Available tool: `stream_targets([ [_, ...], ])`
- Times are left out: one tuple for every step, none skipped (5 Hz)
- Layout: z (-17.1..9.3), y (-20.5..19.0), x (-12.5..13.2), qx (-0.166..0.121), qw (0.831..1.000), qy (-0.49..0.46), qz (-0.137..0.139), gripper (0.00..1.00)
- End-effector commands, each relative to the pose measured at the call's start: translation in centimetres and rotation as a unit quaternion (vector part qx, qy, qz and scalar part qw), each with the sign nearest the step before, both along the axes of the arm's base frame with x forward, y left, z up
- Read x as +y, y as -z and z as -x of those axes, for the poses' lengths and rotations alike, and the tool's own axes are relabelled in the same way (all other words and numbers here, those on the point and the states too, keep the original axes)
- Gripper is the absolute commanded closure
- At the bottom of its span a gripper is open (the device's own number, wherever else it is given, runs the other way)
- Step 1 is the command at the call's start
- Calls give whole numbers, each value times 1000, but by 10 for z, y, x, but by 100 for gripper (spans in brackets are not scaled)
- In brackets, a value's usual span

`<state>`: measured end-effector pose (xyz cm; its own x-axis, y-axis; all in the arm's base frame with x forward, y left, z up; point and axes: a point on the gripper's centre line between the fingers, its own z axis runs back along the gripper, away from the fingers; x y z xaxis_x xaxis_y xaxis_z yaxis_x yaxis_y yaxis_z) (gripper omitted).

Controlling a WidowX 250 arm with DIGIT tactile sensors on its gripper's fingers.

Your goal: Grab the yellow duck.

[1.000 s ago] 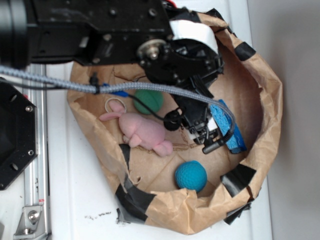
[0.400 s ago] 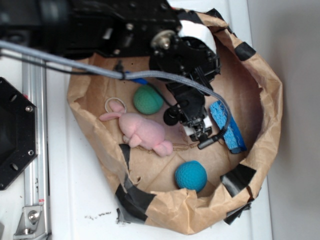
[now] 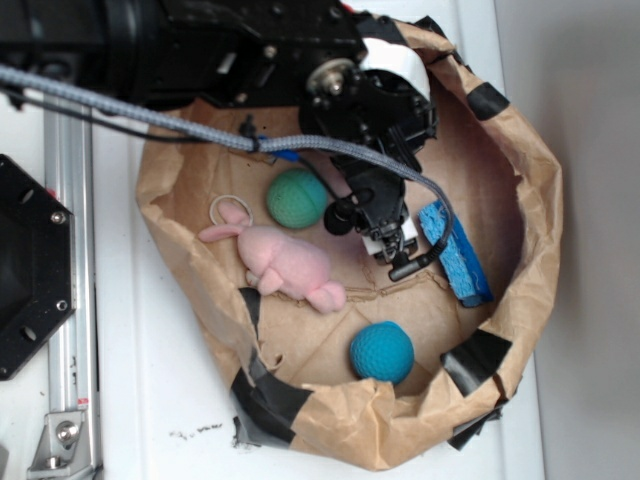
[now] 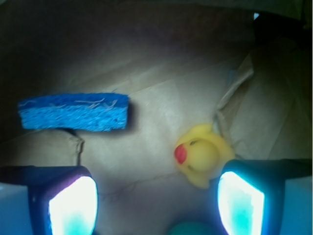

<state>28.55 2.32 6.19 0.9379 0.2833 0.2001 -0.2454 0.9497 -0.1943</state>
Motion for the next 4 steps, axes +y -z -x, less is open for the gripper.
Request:
stream_targets([
  [-10,-18,6,-27,1000,4,-5,0],
  [-11,-8,-3,-17,1000,17,1,0],
  [-11,0,-9,-6,1000,25,7,0],
  [-11,6,-12,-1,1000,27,4,0],
])
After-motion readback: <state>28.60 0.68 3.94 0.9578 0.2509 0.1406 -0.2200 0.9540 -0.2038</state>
